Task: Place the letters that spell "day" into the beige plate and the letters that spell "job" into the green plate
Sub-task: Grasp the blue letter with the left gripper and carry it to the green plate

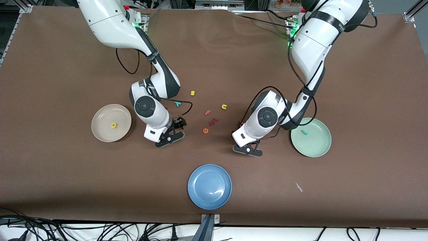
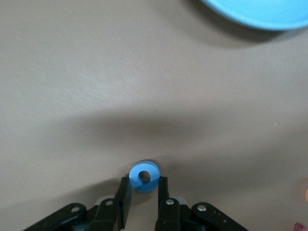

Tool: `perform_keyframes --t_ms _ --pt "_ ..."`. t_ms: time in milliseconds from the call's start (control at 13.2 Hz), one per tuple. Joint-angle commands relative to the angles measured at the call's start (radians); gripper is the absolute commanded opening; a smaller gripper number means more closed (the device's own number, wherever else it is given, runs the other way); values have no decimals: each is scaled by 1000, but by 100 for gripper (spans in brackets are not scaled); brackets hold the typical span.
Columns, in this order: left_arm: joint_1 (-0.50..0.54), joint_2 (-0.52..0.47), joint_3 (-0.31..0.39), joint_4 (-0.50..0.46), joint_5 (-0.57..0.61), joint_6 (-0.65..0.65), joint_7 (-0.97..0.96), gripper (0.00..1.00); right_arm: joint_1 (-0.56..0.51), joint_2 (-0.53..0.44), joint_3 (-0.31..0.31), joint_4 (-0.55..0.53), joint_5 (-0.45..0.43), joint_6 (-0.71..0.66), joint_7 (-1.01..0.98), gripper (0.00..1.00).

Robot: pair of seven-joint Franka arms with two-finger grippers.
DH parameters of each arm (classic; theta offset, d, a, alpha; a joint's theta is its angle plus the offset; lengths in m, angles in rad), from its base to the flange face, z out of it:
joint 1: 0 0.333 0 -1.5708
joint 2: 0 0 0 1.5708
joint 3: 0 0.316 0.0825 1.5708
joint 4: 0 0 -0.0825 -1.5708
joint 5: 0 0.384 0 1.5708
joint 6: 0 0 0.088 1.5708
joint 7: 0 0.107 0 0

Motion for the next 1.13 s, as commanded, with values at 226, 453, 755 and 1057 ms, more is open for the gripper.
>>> perform_keyframes --t_ms 226,453,755,1057 --pt "83 -125 0 -14 4 -154 8 1 -22 27 5 37 61 -22 168 100" --pt "169 -160 -7 -17 1 -261 175 1 -19 62 3 63 49 -22 219 100" --pt "264 -178 0 -31 4 -413 309 0 -22 80 3 65 -38 -24 212 100" --pt "322 -183 0 -106 115 -415 312 0 -17 125 5 139 -98 -65 209 100"
